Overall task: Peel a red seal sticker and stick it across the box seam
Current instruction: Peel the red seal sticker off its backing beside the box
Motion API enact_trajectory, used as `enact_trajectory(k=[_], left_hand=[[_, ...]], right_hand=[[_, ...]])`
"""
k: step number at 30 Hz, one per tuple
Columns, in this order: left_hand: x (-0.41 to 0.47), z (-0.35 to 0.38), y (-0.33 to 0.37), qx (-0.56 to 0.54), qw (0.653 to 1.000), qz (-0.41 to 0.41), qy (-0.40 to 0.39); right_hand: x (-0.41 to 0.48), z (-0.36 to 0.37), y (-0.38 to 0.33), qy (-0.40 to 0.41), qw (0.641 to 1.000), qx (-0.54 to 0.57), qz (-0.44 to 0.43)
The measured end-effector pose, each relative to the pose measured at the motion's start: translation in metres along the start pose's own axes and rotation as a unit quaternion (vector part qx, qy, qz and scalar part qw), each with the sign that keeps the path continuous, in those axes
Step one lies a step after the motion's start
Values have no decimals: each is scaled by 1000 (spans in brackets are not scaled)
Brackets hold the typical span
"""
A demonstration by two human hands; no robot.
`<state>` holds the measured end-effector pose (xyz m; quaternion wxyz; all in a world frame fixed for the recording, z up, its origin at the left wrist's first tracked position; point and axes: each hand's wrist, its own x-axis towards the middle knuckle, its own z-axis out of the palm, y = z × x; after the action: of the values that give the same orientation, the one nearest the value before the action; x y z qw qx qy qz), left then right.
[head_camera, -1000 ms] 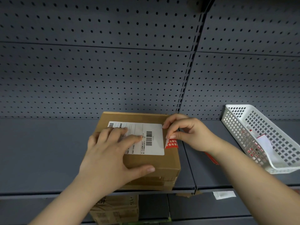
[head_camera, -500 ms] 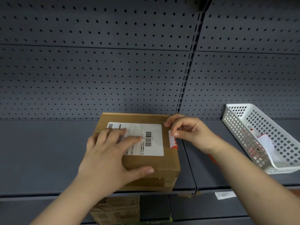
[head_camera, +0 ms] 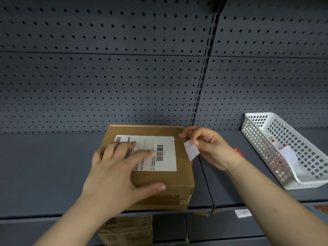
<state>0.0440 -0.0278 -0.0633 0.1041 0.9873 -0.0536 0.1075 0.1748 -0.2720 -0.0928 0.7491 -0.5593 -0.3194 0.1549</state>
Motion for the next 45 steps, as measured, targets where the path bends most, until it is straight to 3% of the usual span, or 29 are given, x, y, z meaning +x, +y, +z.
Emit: enact_trajectory(k=[7, 17, 25, 45], left_hand=[[0, 1, 0, 1, 1000, 1, 3], [-1, 2, -1, 0, 1000, 5, 9], [1, 2, 0, 13, 1000, 8, 10], [0, 2, 0, 5, 1000, 9, 17]], right_hand=[[-4, -2, 2, 11, 998, 65, -20], [-39, -9, 35, 137, 978, 127, -92], [-56, -35, 33, 178, 982, 4, -66], [-85, -32, 38, 218, 971, -80, -54]])
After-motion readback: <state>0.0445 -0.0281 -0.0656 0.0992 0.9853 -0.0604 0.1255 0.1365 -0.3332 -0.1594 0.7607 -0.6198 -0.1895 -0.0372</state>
